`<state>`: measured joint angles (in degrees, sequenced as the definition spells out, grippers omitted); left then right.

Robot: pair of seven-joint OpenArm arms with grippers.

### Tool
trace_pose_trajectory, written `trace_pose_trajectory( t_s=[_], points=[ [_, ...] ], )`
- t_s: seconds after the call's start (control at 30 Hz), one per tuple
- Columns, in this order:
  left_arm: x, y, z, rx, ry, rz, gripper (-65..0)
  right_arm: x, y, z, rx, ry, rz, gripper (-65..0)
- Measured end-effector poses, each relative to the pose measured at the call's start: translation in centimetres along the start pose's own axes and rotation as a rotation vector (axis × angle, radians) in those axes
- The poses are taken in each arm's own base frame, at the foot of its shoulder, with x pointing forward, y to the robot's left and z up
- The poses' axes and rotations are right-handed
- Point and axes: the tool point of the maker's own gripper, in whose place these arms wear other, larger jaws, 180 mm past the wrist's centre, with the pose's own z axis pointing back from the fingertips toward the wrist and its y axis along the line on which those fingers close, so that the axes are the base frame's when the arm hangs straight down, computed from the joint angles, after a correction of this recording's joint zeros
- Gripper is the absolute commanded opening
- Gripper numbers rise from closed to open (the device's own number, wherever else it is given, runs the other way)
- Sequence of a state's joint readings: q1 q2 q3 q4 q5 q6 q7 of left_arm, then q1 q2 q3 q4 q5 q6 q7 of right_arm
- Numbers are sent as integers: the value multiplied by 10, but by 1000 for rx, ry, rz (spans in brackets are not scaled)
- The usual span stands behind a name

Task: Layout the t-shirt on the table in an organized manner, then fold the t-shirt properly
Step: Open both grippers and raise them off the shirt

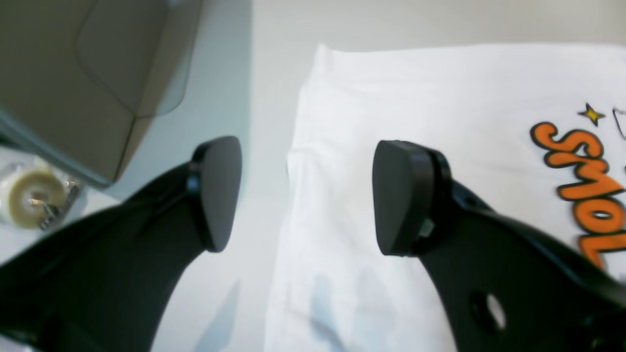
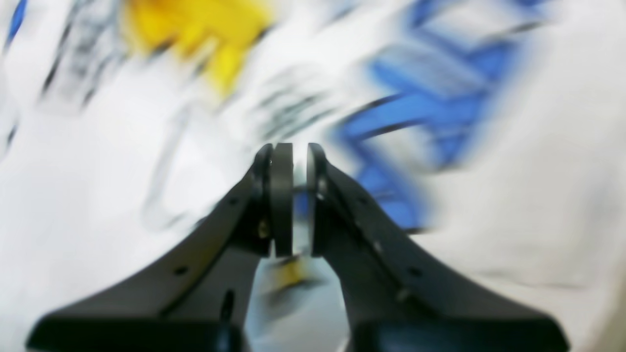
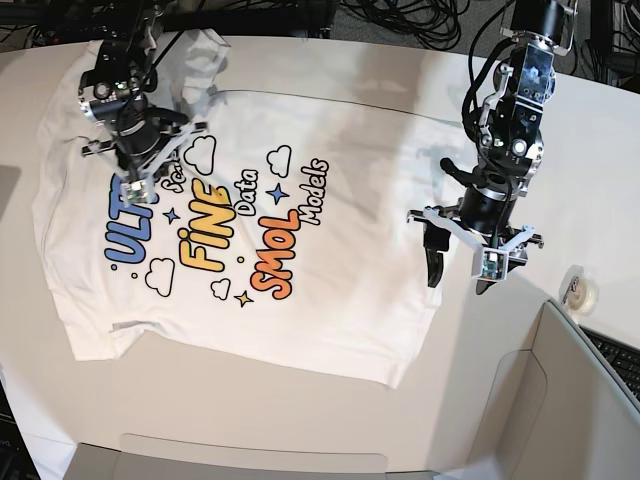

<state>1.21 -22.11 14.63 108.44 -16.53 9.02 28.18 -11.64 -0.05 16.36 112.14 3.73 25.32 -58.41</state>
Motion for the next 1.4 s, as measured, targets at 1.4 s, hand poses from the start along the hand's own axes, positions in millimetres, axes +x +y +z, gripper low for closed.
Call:
trace_pose_trajectory(
  t_s=[1.4],
  points=[
    [-75,-8,75,5,190,172,-238,-172,-147,119,8,-196,-1250,-393]
  ],
)
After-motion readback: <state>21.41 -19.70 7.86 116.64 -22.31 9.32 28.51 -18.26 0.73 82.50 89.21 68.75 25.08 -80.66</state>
